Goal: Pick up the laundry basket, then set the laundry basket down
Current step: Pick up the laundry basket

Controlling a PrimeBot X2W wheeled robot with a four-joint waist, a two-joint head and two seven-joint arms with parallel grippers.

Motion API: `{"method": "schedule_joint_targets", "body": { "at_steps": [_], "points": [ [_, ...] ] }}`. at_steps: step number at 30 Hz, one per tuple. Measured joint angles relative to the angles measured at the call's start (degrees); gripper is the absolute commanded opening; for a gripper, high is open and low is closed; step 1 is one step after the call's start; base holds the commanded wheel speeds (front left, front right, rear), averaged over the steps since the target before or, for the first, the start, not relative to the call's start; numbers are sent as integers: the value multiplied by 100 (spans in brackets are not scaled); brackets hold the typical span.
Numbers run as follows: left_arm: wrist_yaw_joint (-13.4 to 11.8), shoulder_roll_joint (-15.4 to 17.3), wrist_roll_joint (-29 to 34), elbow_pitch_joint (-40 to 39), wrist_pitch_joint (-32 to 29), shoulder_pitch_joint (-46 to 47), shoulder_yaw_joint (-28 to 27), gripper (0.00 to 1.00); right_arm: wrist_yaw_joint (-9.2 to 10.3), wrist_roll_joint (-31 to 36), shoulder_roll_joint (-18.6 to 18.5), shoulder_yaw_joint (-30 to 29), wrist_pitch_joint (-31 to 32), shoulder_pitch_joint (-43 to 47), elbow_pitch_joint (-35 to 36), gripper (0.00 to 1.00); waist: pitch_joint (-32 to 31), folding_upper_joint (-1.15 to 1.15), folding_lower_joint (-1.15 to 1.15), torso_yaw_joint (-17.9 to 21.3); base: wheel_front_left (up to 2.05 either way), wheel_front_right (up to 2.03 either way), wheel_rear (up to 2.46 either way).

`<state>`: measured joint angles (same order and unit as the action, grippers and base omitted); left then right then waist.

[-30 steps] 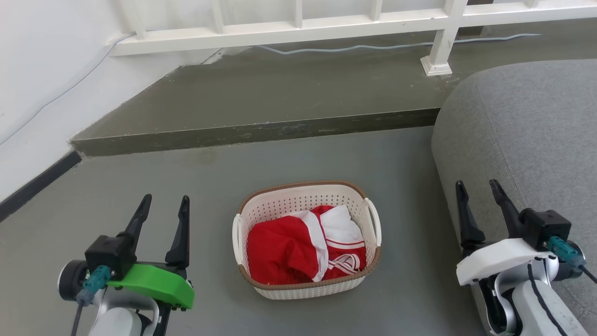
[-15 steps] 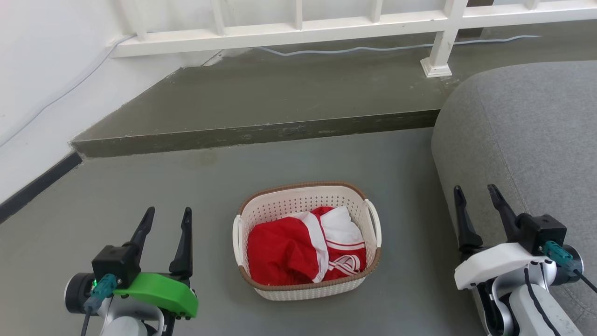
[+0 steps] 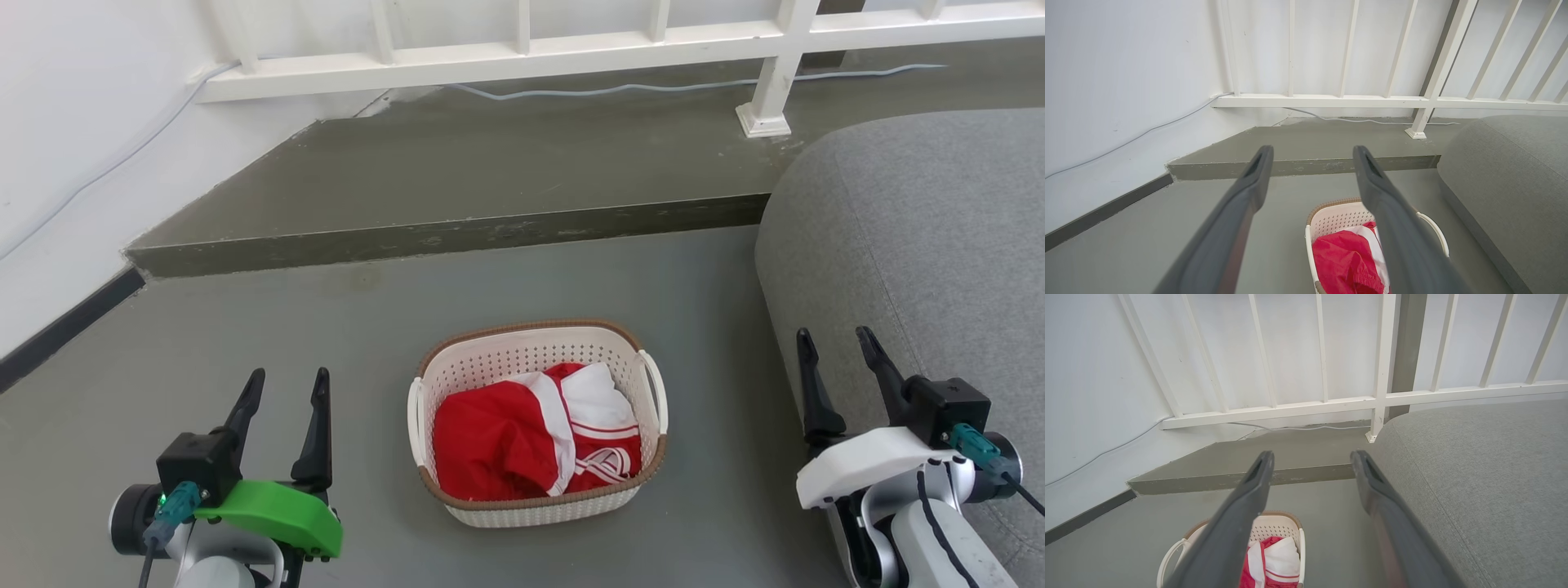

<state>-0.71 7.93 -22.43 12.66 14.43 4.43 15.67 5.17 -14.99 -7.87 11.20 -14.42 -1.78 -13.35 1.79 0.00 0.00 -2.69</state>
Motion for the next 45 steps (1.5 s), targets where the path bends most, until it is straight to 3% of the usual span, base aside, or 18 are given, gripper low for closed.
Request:
{"method": "schedule_joint_targets", "body": {
  "at_steps": [20,45],
  "points": [
    [1,-71,2,102,0,0,-8,100,-10,96,3,33,0,10,-86,100,131,0,0,3,0,0,0],
    [122,-158,10,43,0,386,55,100,-58,240,52,250,10,-276,-64,100,1123,0,0,-42,0,0,0]
  ]
}}
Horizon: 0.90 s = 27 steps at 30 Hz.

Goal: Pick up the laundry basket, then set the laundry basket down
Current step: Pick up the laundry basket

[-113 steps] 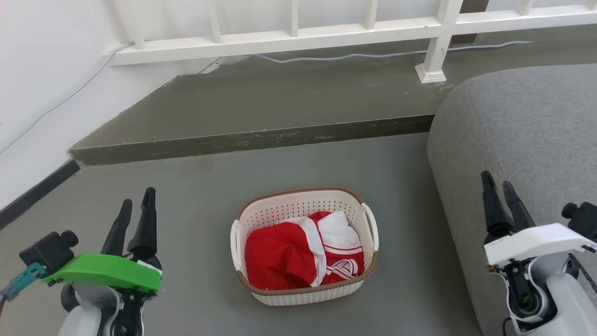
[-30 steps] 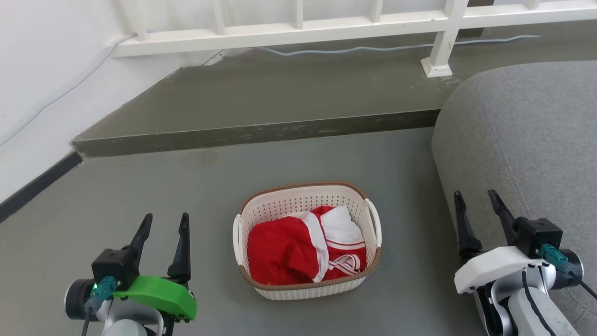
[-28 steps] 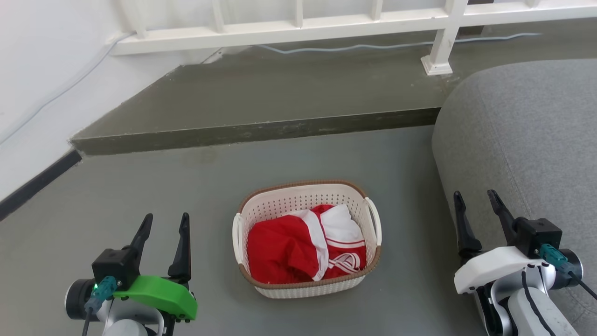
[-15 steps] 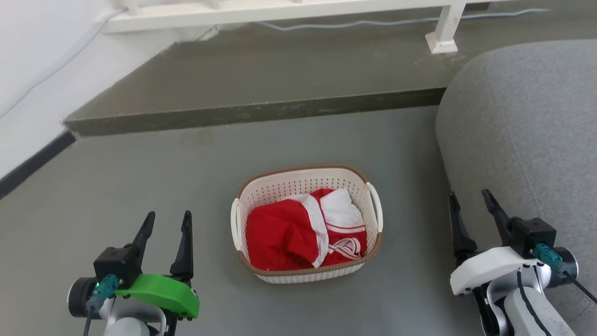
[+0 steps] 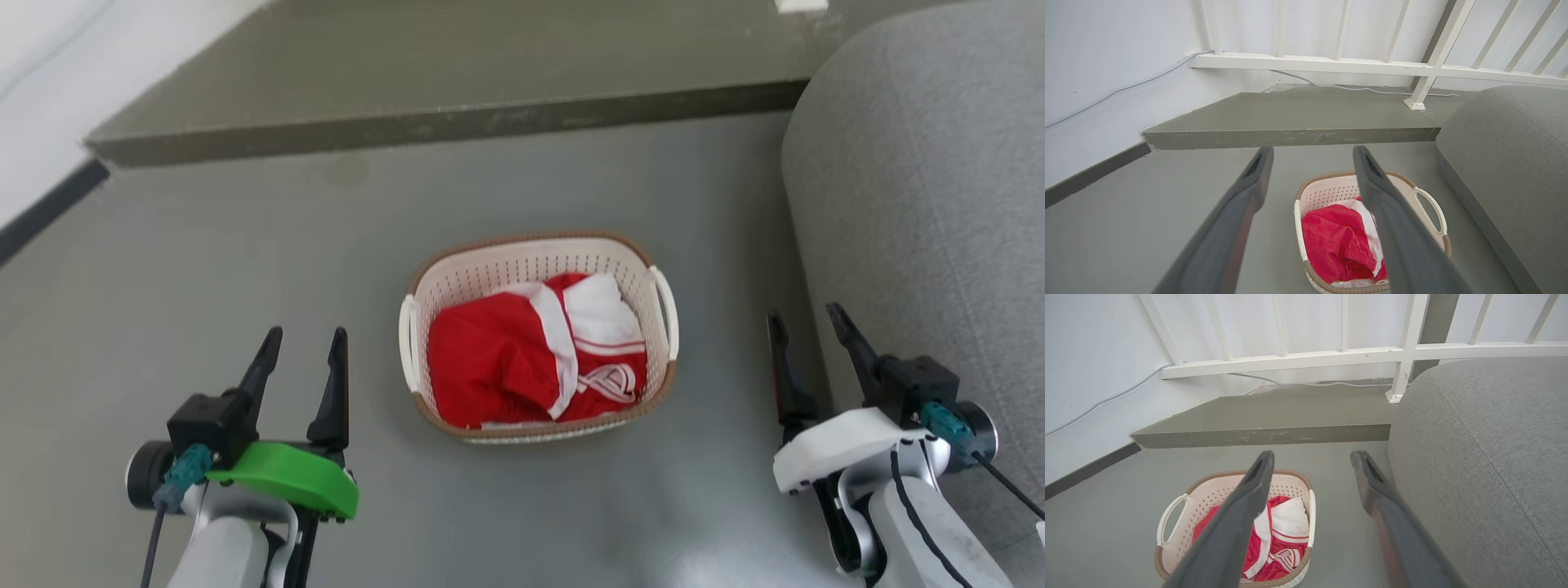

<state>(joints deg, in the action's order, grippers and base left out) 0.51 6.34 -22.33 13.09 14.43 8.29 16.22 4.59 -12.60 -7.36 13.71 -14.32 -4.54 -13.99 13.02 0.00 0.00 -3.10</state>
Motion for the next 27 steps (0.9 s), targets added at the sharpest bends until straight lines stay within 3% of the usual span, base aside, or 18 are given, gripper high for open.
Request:
{"method": "schedule_joint_targets", "body": {
  "at_steps": [27],
  "points": [
    [252,-25,49,281,0,1028,49,100,13,259,105,175,177,-977,52,100,1984,0,0,-15,0,0,0]
  ]
}}
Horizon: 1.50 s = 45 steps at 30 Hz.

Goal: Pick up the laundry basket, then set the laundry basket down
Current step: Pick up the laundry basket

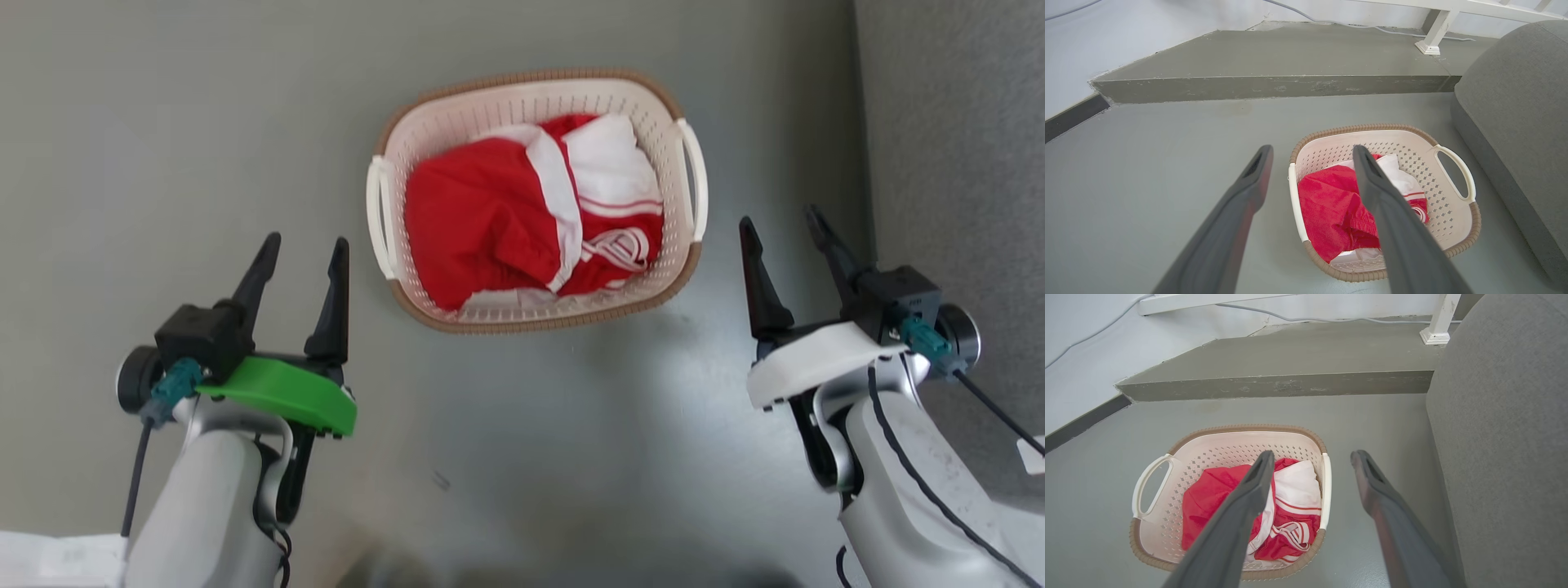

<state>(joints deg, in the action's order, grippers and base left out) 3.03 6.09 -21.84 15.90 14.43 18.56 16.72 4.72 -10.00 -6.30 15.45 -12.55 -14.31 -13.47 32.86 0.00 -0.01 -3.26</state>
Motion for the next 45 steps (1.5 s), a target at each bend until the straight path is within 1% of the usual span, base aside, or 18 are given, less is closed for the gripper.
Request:
{"method": "schedule_joint_targets", "body": {
  "at_steps": [13,15,21,28,34,41,45],
  "points": [
    [73,52,44,99,0,621,-118,100,2,44,44,4,-1,-679,-8,100,966,0,-1,112,0,0,0],
    [102,58,54,126,1,750,-119,100,45,44,53,-2,-1,-789,-13,100,1115,0,0,134,0,0,0],
    [168,70,89,397,8,1171,-73,100,48,41,102,-12,-7,-1177,-202,100,1606,0,-1,210,0,0,0],
    [225,126,101,814,8,1449,-42,100,32,1,177,112,-19,-1563,-569,100,1945,0,0,312,0,0,0],
    [265,242,118,1207,8,1712,-29,100,-67,-68,227,245,-37,-1925,-1032,100,2085,0,0,438,0,0,0],
    [335,220,116,1686,-62,2111,78,100,-140,-175,248,356,-42,-2423,-1657,100,2147,0,0,511,0,0,0],
    [350,218,115,1978,-160,2352,132,100,-216,-270,255,476,68,-2769,-2004,100,2169,0,0,520,0,0,0]
  ]
}}
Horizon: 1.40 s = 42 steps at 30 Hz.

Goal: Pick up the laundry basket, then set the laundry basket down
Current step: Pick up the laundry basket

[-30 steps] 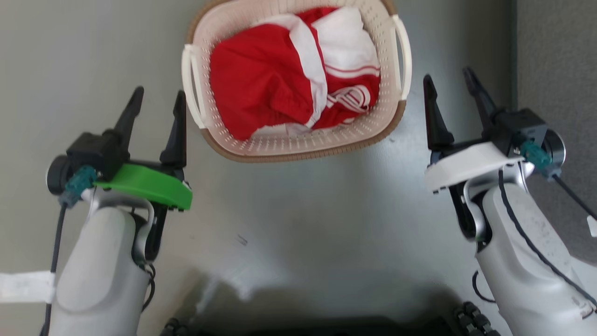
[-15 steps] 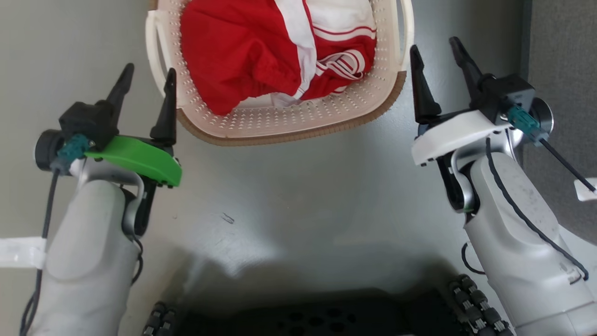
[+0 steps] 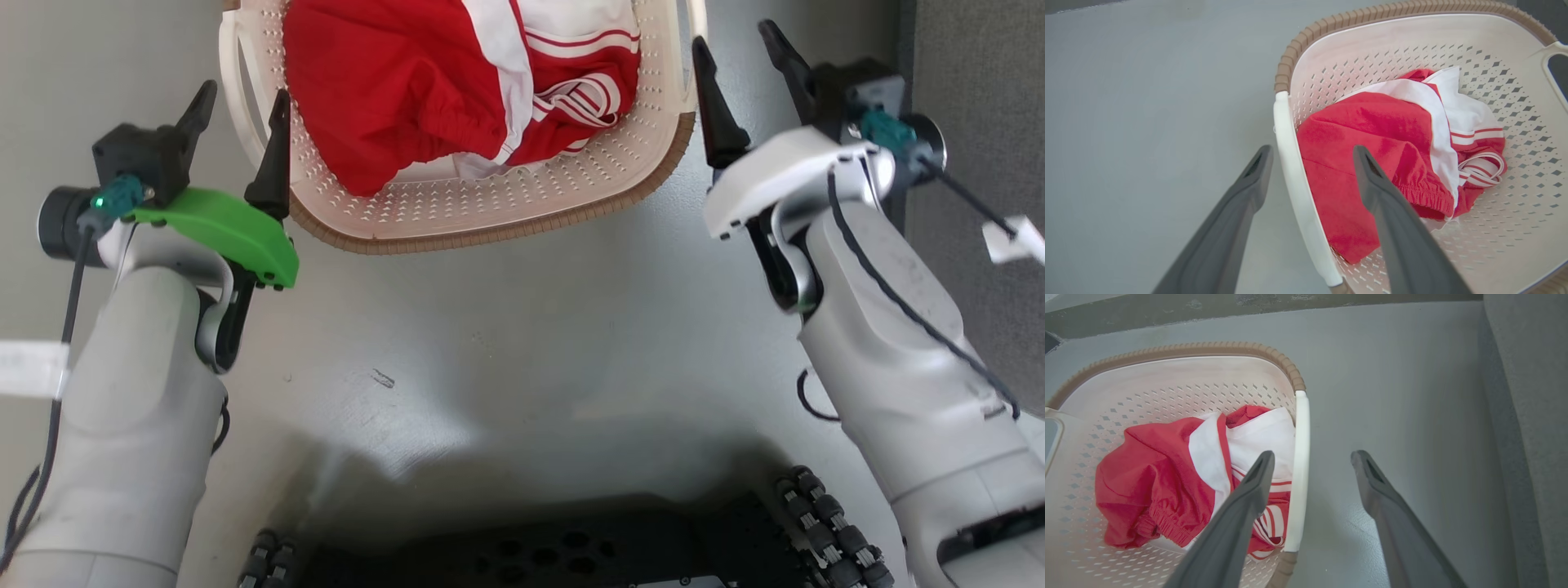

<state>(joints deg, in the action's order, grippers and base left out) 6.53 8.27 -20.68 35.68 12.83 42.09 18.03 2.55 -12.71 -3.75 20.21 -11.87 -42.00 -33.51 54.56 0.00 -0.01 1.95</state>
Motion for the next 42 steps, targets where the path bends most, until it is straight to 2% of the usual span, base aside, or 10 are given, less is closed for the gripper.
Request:
{"method": "schedule_joint_targets", "body": {
  "at_steps": [8,15,30,31,32,33,34,42],
  "points": [
    [36,-20,-34,517,-277,413,96,100,-55,-185,0,222,291,-500,-591,100,42,0,0,9,0,0,0],
    [53,-75,-100,946,-533,875,180,100,-199,-550,-1,613,659,-967,-994,100,91,0,0,-23,0,0,0],
    [59,-302,-456,1697,-983,1445,315,100,-192,-1179,-7,983,1016,-1536,-1564,100,187,0,0,-135,0,0,0],
    [59,-318,-478,1734,-1016,1469,332,100,-186,-1218,-7,999,1017,-1550,-1589,98,192,0,0,-138,0,0,0],
    [59,-331,-520,1767,-1055,1495,349,75,-159,-1244,-8,1021,1017,-1566,-1615,24,198,0,0,-141,0,0,0],
    [59,-337,-568,1791,-1082,1515,365,44,-141,-1261,-7,1043,1024,-1585,-1645,0,203,0,0,-143,0,0,0],
    [59,-338,-590,1825,-1085,1535,375,0,-141,-1268,-9,1071,1055,-1612,-1680,0,207,0,0,-145,0,0,0],
    [54,-348,-740,2030,-1127,1694,427,0,-138,-1473,-20,1235,1056,-1736,-1864,0,223,0,1,-154,0,0,0]
  ]
}}
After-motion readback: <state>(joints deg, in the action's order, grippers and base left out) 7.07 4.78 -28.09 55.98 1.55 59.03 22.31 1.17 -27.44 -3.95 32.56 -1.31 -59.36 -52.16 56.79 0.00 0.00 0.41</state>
